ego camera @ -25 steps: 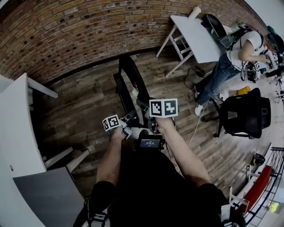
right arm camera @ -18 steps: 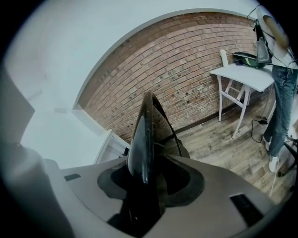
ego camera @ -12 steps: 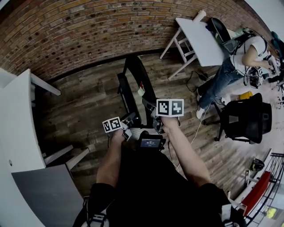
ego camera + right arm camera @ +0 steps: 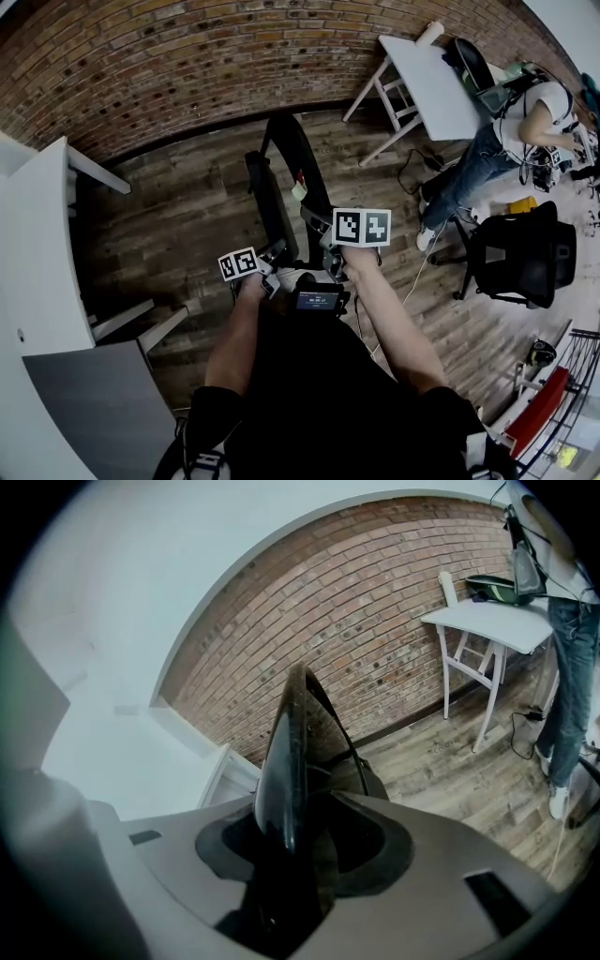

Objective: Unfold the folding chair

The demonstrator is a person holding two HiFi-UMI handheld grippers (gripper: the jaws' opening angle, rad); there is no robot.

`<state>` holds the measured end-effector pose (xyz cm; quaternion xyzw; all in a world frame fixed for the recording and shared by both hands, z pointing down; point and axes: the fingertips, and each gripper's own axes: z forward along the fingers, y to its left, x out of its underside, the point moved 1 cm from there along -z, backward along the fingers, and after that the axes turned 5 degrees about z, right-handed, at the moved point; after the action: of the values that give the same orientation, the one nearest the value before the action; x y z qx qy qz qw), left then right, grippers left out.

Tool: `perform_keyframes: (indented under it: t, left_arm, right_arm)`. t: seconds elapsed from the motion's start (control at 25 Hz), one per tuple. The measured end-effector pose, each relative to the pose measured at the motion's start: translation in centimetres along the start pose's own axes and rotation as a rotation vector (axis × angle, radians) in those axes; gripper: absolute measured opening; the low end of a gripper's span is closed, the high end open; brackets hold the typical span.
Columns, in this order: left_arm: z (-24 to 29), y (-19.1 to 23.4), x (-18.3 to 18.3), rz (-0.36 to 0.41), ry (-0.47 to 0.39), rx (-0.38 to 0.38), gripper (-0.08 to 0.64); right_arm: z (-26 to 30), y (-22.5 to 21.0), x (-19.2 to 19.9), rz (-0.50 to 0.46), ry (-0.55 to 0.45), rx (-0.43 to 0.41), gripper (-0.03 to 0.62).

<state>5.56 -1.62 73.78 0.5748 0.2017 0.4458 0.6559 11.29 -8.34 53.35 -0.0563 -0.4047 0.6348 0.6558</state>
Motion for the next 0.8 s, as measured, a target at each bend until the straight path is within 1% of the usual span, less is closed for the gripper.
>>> perform_keyframes:
  t: [0.12,0.24,0.4,0.6,0.72,0.8]
  left_arm:
    - [0.3,-0.1,0.3,0.003,0.002,-0.011,0.106]
    - [0.5,-0.3,0.2,0.007,0.015,0.001,0.107]
    - [0.4,-0.4,0.2,-0.038,-0.002,0.036,0.106]
    - [0.4,-0.1,0.1,-0.061,-0.024,0.062,0.098]
    - [-0.1,0.3,0.0,-0.067,-0.038,0.051,0.100]
    - [-1.0,1.0,-0.1,-0.053,-0.055,0.014,0.101]
  right_arm:
    - [-0.3,-0.5,-0.1,0.002,0.000,-0.007,0.164]
    - [-0.5,-0.8,-0.3,0.006,-0.007,-0.009,0.165]
    - [-0.6,-1.3,-0.5,0.014,-0.010,-0.010,0.166]
    - [-0.8,-1.9,-0.6,0.024,-0.008,-0.025,0.166]
    - [-1.2,-2.9,-1.0,0.042,-0.007,-0.042,0.167]
    - [-1.5,-4.0,-1.3,0.054,-0.008,-0.055,0.167]
